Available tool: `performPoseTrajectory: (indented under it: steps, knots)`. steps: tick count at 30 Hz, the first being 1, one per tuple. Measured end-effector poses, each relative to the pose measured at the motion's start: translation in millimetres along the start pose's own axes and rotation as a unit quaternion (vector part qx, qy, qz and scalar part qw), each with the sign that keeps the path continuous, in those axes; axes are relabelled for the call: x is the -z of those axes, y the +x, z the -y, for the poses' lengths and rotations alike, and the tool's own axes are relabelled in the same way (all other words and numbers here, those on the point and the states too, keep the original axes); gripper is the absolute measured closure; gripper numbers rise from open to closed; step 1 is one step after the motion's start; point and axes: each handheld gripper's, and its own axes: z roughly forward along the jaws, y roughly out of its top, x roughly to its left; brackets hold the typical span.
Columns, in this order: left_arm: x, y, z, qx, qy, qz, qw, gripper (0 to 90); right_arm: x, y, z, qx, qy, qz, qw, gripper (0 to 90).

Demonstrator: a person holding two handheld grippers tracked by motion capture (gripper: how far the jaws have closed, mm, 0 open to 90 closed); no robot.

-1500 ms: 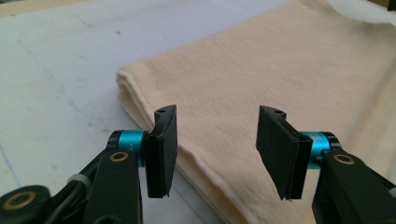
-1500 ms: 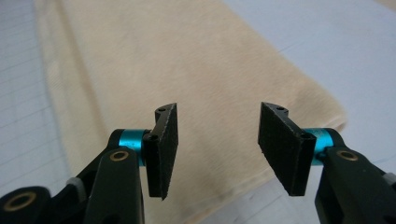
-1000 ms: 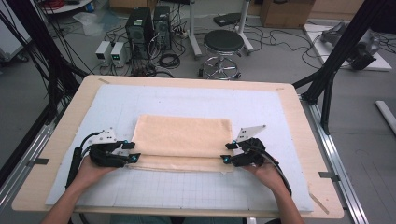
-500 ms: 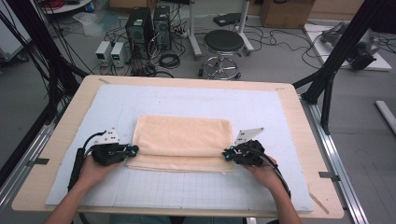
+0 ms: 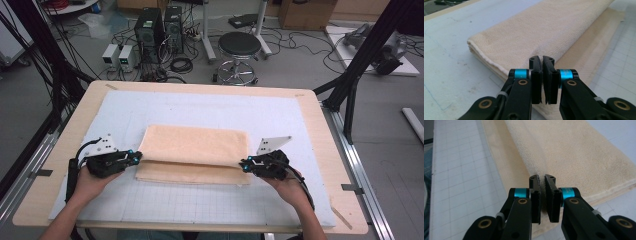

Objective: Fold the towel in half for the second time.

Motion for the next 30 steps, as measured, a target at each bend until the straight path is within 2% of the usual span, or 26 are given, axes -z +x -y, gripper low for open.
performPoseTrajectory:
  steps: [3, 5, 6, 7, 8, 9, 11, 14, 17, 19, 21, 23, 27, 30]
  knots:
    - [4.0, -6.9, 5.1, -0.003, 0.004, 0.008, 1.0, 85.4, 4.9, 7.5, 1.9, 0.005, -0.002, -0.005, 1.0, 84.3]
    - [4.9, -11.1, 10.7, -0.006, 0.017, 0.025, 0.9995, 85.2, 4.0, 10.7, 6.3, 0.006, 0.004, -0.013, 0.9999, 83.8]
    - [4.2, -12.8, 13.6, -0.005, 0.026, 0.034, 0.9991, 84.4, 2.3, 11.4, 9.2, 0.003, 0.012, -0.019, 0.9997, 81.7]
    - [3.5, -14.4, 15.6, -0.001, 0.035, 0.036, 0.9988, 80.0, 0.1, 11.7, 11.9, -0.001, 0.023, -0.023, 0.9995, 75.6]
    - [3.6, -15.1, 16.9, -0.002, 0.04, 0.035, 0.9986, 72.6, -1.7, 11.5, 14.0, -0.004, 0.027, -0.022, 0.9994, 71.1]
    - [4.0, -15.3, 17.4, -0.001, 0.039, 0.037, 0.9986, 69.7, -1.7, 11.5, 15.3, -0.009, 0.027, -0.03, 0.9991, 69.0]
    - [3.7, -13.5, 15.9, 0.009, 0.033, 0.038, 0.9987, 67.0, -0.8, 11.0, 14.5, -0.01, 0.014, -0.03, 0.9994, 66.9]
    - [-2.1, -10.2, 11.5, 0.011, 0.033, 0.032, 0.9989, 66.8, -4.0, 6.3, 10.4, -0.019, 0.006, -0.026, 0.9995, 66.4]
    - [-12.6, -7.8, 11.4, 0.017, 0.039, 0.032, 0.9985, 67.7, -12.9, 2.3, 9.0, -0.02, 0.016, -0.02, 0.9995, 65.5]
    - [-18.6, -6.4, 15.1, 0.02, 0.049, 0.035, 0.998, 68.4, -21.0, -0.3, 10.3, -0.021, 0.032, -0.024, 0.999, 64.4]
    - [-21.4, -6.1, 19.9, 0.021, 0.058, 0.035, 0.9975, 68.5, -26.2, -2.6, 12.4, -0.022, 0.039, -0.028, 0.9986, 63.8]
    - [-21.6, -6.0, 23.1, 0.025, 0.056, 0.035, 0.9975, 68.4, -28.4, -5.0, 14.3, -0.025, 0.041, -0.028, 0.9984, 64.0]
    - [-20.9, -6.0, 24.0, 0.028, 0.056, 0.035, 0.9974, 67.7, -30.5, -5.2, 18.7, -0.032, 0.034, -0.029, 0.9985, 63.2]
    - [-19.4, -4.9, 21.8, 0.038, 0.049, 0.035, 0.9975, 64.6, -27.7, -5.0, 18.2, -0.039, 0.019, -0.021, 0.9988, 57.2]
